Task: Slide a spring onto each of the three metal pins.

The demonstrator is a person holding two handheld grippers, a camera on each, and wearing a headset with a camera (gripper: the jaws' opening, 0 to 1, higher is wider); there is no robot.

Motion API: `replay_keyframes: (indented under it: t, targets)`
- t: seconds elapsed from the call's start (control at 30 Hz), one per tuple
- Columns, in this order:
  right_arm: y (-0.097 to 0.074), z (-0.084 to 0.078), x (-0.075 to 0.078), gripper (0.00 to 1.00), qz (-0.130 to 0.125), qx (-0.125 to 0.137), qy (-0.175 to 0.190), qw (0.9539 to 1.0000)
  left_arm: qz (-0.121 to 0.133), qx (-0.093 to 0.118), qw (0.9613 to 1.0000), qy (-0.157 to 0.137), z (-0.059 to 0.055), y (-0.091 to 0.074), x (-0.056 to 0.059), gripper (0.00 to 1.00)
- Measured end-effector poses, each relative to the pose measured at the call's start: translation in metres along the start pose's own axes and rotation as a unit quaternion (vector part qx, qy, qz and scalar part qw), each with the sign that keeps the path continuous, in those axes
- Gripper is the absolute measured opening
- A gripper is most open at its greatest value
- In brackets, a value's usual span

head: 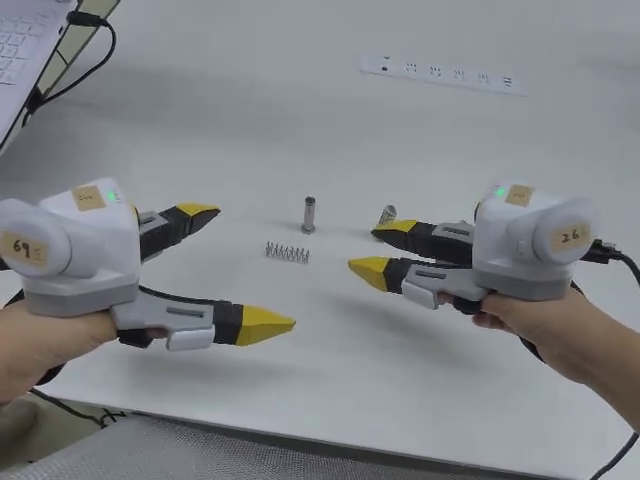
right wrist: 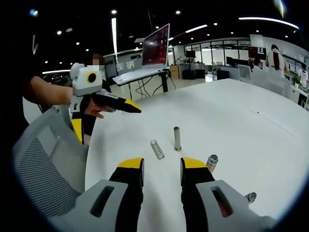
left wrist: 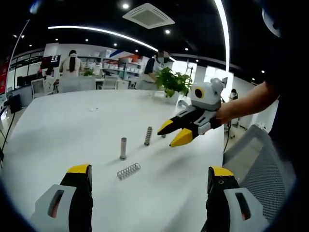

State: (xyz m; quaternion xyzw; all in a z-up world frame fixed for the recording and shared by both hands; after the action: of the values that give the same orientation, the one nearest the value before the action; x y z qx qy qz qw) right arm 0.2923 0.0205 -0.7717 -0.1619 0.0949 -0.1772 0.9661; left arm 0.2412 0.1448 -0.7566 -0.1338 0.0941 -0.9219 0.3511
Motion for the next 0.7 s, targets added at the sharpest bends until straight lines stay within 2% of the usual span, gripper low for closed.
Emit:
replay_keyframes:
  t: [0.23, 0.4, 0.5, 0.7]
  targets:
    - [0.019, 0.003, -0.008, 0.28, 0.019, -0.005, -0.008, 0.9998, -0.001, 0.0, 1.0, 0.001, 0.001, -0.001, 0.0, 0.97]
    - [0.034, 0.0, -0.008, 0.27, 0.029, -0.016, -0.015, 0.9993, 0.0, 0.0, 1.0, 0.002, 0.001, -0.001, 0.0, 0.97]
    - [0.04, -0.005, -0.007, 0.25, 0.034, -0.034, -0.031, 0.9984, 0.0, -0.001, 1.0, 0.001, 0.001, -0.002, -0.001, 0.97]
    - [0.048, -0.01, -0.007, 0.23, 0.042, -0.047, -0.036, 0.9974, 0.0, -0.003, 1.0, 0.0, 0.0, -0.002, -0.001, 0.97]
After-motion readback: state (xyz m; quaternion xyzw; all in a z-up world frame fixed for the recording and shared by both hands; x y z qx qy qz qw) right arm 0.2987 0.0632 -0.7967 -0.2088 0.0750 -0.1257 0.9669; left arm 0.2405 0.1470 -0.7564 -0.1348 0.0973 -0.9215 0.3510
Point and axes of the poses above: the centre of the closed fingertips' face, and the gripper's own axes: y roughly forward along the fingers, x roughly to its right, z roughly out of its top, the point moved 3 cm from there along -y, roughly backward along the fingers, and after that the axes turned 6 degrees about x, right-handed, at the moved point
